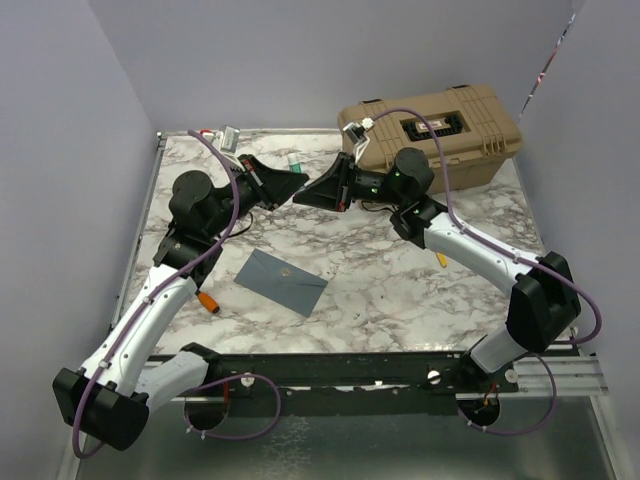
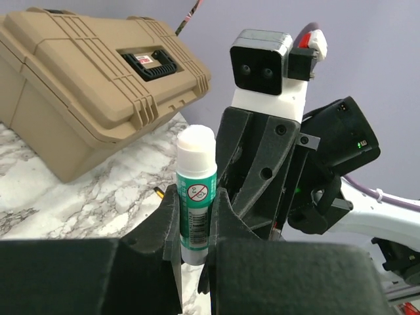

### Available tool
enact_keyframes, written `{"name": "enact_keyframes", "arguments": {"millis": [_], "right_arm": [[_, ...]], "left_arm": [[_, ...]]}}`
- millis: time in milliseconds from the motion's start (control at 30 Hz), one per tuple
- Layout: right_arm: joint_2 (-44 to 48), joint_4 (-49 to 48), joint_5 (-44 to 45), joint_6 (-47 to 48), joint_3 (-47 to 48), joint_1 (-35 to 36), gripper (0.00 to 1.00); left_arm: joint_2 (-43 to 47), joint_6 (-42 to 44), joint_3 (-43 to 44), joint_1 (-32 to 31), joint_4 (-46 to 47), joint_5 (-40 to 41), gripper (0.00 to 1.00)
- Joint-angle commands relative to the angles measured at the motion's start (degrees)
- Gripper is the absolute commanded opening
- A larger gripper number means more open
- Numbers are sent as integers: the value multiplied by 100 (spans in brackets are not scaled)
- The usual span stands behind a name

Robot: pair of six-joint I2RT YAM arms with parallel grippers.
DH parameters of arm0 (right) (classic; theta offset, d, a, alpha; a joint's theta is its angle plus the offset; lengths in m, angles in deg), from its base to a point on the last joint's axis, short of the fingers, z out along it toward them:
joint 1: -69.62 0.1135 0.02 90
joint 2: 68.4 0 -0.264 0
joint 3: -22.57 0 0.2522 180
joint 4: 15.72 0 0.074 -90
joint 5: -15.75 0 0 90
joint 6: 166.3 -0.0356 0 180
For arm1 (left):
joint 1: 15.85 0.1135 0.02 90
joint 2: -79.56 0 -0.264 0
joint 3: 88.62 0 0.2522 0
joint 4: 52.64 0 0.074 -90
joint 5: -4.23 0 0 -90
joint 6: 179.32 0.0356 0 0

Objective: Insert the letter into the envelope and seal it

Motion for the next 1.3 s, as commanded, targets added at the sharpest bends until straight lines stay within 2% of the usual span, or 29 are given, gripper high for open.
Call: {"name": "enact_keyframes", "arguments": {"millis": [0,167,300,400,500,567,600,633,667,733,767,833,933,1067,1267], "right_arm": [[-96,850,24,673,473,11,0],[-219,2591,1111,2105,1219,140,0],[-435,3633,2902,3093,1726,461,0],[-671,4034,4235,3778,1996,751,0],[-875,4129,5695,4323,2250,1036,0],[-995,4087,6269,4455,2393,1145,0],[-1023,4096,6139,4520,2461,1150,1],[-999,4092,5771,4531,2492,1151,6],[-923,4071,5269,4519,2460,1144,18],[-644,3976,4198,4364,2275,1121,49],[-485,3942,3830,4184,2178,1097,62],[-173,3852,3183,3673,1977,1006,73],[331,3375,2252,2928,1423,825,77],[1044,1984,1648,1837,354,707,79],[1580,112,1850,409,-652,521,79]], "left_arm": [[53,95,142,19,-81,-63,0],[-67,20,225,22,-132,571,0],[-147,-188,260,22,-396,1480,0],[-317,-540,587,21,-1038,2139,0],[-478,-909,902,17,-1460,2383,0],[-563,-1117,1062,20,-1685,2399,0],[-614,-1067,1155,22,-1729,2401,0],[-689,-829,1301,22,-1824,2379,0],[-772,-511,1522,21,-1958,2323,0],[-914,87,1882,22,-2222,2243,0],[-938,318,1987,20,-2280,2211,0],[-940,630,2067,15,-2275,2052,0],[-935,933,2137,20,-2044,1410,0],[-888,1022,2134,22,-1557,239,0],[-816,584,2027,-8,-675,-1006,0]]}}
